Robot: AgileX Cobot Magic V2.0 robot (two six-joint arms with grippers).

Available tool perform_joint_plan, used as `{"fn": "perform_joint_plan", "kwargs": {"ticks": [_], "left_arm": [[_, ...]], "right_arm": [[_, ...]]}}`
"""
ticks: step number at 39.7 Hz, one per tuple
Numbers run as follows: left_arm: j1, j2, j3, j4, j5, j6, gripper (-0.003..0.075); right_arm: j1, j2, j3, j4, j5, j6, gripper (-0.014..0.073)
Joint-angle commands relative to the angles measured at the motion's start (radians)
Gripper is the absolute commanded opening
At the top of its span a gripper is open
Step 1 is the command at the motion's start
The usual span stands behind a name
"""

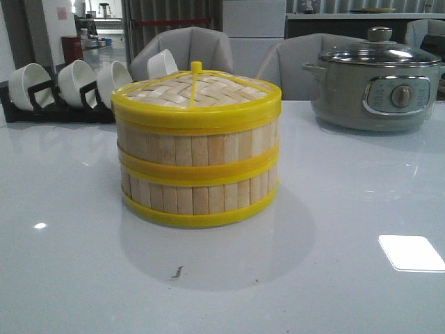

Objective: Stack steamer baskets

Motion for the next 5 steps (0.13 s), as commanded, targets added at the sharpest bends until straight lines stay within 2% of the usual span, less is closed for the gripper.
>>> {"fn": "perform_joint_plan", "kwargs": {"ticks": [1, 5], "left_arm": [[0.001, -0.013, 0.002, -0.001, -0.085, 0.0, 0.0083], [0.001, -0.013, 0.002, -0.001, -0.085, 0.0, 0.0083]], "right_arm": [[-0.006, -0.021, -0.014, 0.005, -0.096, -0.005, 0.0032], [-0.006, -0.021, -0.014, 0.005, -0.096, -0.005, 0.0032]]}}
